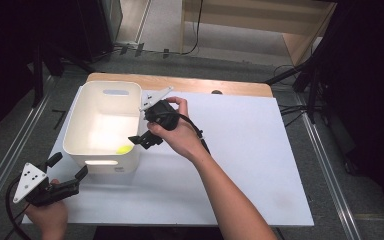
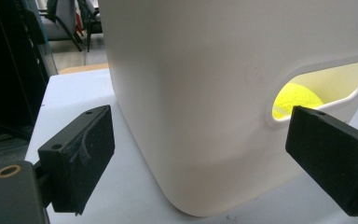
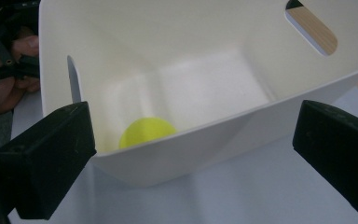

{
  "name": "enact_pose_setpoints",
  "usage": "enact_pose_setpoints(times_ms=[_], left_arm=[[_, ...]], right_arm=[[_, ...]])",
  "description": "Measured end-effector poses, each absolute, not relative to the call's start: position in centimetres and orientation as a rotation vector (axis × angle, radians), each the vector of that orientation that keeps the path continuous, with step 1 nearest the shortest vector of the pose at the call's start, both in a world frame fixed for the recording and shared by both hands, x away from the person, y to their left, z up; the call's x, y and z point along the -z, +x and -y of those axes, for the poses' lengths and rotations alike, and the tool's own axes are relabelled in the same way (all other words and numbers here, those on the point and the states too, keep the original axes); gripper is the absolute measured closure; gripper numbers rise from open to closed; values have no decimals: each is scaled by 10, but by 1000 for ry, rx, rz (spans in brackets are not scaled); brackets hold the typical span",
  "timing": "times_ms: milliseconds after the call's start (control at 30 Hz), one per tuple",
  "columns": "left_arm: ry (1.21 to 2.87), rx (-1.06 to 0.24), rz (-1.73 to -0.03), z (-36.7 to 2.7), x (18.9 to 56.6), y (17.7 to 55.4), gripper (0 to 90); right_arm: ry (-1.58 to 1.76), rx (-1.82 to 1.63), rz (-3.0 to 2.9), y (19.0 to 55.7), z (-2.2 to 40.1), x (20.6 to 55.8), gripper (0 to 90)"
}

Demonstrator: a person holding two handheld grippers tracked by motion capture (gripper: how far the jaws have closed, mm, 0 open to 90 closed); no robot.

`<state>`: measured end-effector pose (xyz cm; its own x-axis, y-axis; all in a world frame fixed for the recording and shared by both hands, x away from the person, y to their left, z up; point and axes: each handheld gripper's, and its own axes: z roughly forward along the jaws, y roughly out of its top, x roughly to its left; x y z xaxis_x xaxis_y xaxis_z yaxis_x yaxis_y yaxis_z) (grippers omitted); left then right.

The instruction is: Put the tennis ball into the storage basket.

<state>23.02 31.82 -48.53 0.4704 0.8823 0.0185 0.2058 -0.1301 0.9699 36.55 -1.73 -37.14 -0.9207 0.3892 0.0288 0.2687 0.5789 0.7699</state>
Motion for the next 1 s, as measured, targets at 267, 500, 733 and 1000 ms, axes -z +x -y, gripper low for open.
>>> enact_pose_setpoints(times_ms=[267,500,733,1000], left_arm=[[1631,-774,-957,-318,485,230,79],[1630,-775,-957,-318,485,230,79],[1633,-774,-958,-318,485,230,79],[1633,-775,-958,-317,485,230,79]], right_arm=[[603,-1283,-2609,360,40,375,0],[669,-1292,-2565,355,62,383,0],[712,-1303,-2541,352,77,392,0],[766,-1327,-2502,346,97,402,0]])
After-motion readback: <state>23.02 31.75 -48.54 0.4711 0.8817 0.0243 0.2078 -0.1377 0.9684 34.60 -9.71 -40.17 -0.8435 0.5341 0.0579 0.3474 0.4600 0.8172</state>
